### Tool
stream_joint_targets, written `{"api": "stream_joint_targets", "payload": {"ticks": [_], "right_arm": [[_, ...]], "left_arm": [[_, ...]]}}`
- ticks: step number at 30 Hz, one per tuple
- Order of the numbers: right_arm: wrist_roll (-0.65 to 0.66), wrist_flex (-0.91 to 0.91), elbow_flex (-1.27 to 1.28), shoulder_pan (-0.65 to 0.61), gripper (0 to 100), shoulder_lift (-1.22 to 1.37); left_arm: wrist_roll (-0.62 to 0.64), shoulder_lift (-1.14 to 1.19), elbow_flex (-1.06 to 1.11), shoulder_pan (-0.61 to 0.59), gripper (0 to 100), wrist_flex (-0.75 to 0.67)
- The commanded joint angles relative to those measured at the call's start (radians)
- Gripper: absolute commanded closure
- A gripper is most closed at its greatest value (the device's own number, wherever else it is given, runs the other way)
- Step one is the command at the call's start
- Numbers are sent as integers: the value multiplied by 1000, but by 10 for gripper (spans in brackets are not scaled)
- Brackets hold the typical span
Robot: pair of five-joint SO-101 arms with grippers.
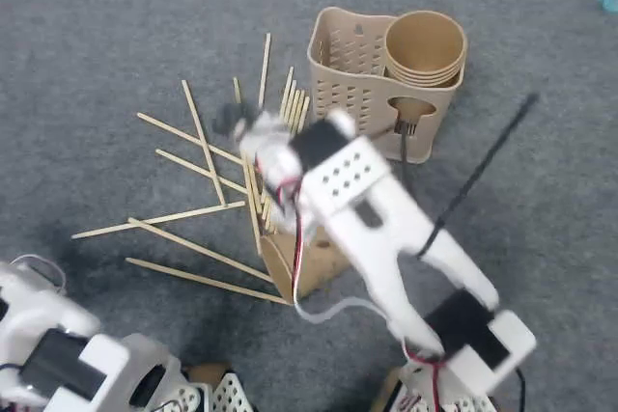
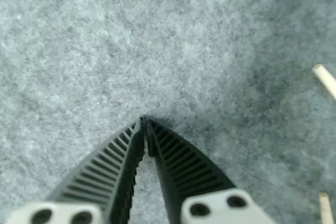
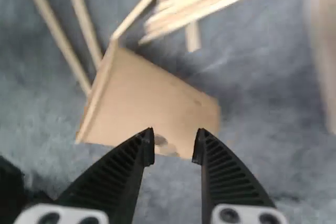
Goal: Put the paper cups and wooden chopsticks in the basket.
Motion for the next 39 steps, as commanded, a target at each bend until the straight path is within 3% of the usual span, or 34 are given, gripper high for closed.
{"api": "stream_joint_targets", "payload": {"ticks": [1,9,22,27,31,35,39], "right_arm": [[51,-76,218,-85,857,-143],[55,-166,414,-139,857,-249],[51,-96,305,-143,857,-309],[-34,-79,241,-159,854,-406],[-94,-73,262,-257,853,-472],[-101,-88,350,-355,755,-489],[-100,-208,525,-377,648,-470]], "left_arm": [[11,2,-38,-6,987,6],[11,2,-38,-6,987,6],[11,2,-38,-6,987,6],[11,2,-38,-6,987,6],[11,2,-38,-6,987,6],[11,2,-38,-6,987,6],[11,2,-38,-6,987,6]]}}
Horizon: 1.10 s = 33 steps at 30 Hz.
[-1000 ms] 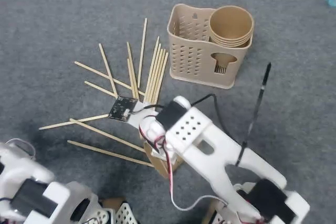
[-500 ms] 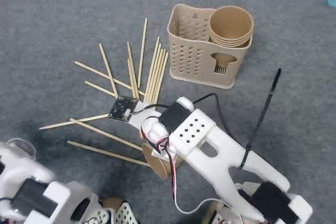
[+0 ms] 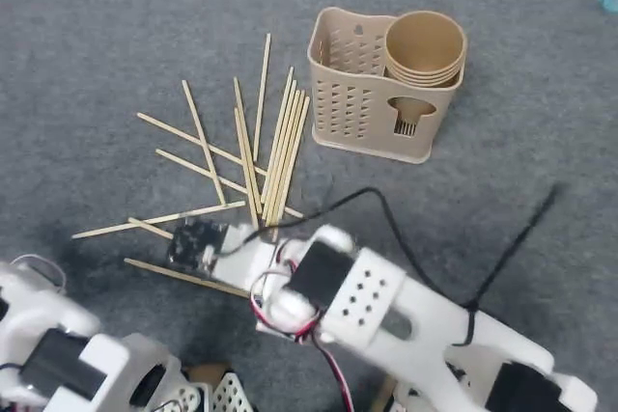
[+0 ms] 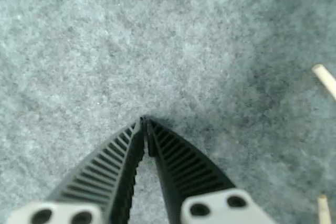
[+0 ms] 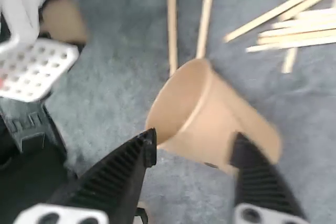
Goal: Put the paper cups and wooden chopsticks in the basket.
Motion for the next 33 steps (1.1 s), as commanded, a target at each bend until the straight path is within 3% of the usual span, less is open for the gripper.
{"api": "stream_joint_targets", "payload": {"ticks": [1,10,18,20,26,33], "right_arm": [[-9,-104,110,-10,647,-18],[114,-196,160,91,647,8],[221,-194,160,311,651,7],[236,-197,160,364,695,5],[235,-248,158,473,984,-19],[199,-237,157,579,991,-162]], "left_arm": [[11,2,-38,-6,987,6],[9,2,-38,-6,987,6],[8,2,-38,-6,987,6],[8,2,-38,-6,987,6],[8,2,-38,-6,987,6],[8,2,-38,-6,987,6]]}}
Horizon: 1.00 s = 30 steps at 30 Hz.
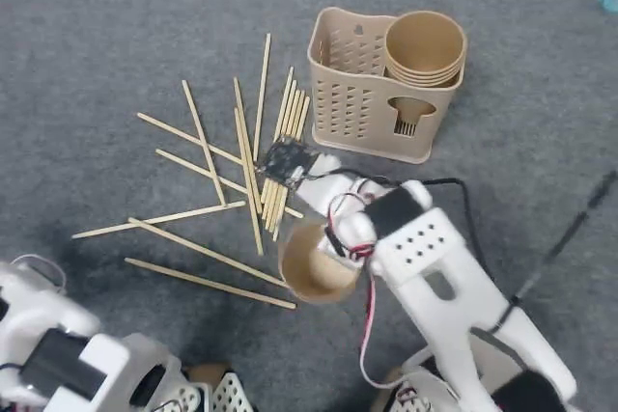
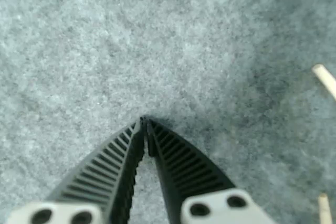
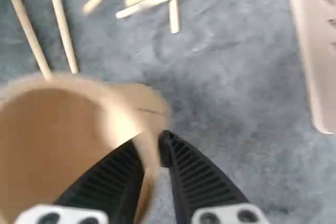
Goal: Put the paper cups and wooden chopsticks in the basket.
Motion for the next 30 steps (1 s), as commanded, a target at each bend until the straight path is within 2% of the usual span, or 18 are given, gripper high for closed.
{"api": "stream_joint_targets", "payload": {"ticks": [1,9,18,24,30], "right_arm": [[-54,18,-21,85,991,-97],[-164,248,-259,298,991,-93],[-302,524,-726,395,991,35],[-371,542,-1080,441,991,188],[-371,542,-1405,443,992,317]], "left_arm": [[8,2,-38,-6,987,6],[8,2,-38,-5,987,8],[6,2,-38,-5,987,8],[6,2,-36,-6,987,9],[6,2,-36,-5,987,9]]}}
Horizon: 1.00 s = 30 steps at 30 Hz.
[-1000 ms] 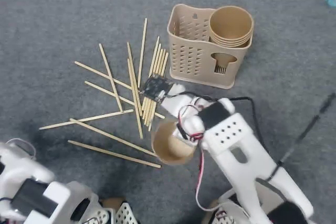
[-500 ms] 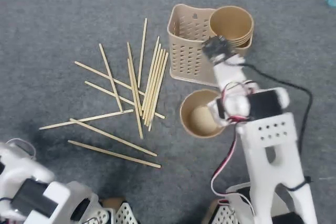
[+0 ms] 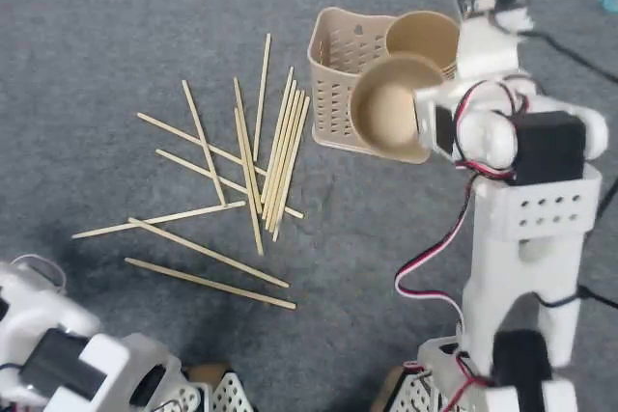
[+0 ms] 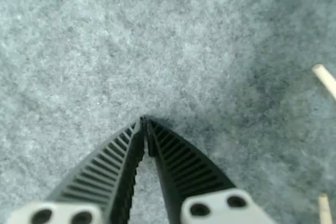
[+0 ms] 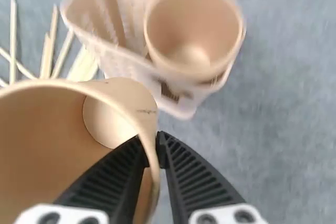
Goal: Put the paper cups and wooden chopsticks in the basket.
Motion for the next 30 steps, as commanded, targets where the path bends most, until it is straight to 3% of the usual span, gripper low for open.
{"api": "stream_joint_targets", "payload": {"ticks": [1,10,16,30], "right_arm": [[-12,38,-247,16,992,47],[-11,5,-574,82,992,251],[-6,-41,-585,179,992,423],[-6,-12,-585,177,984,559]], "left_arm": [[6,2,-36,-5,987,9],[6,2,-35,-2,987,9],[6,2,-33,2,987,9],[6,2,-33,2,987,9]]}}
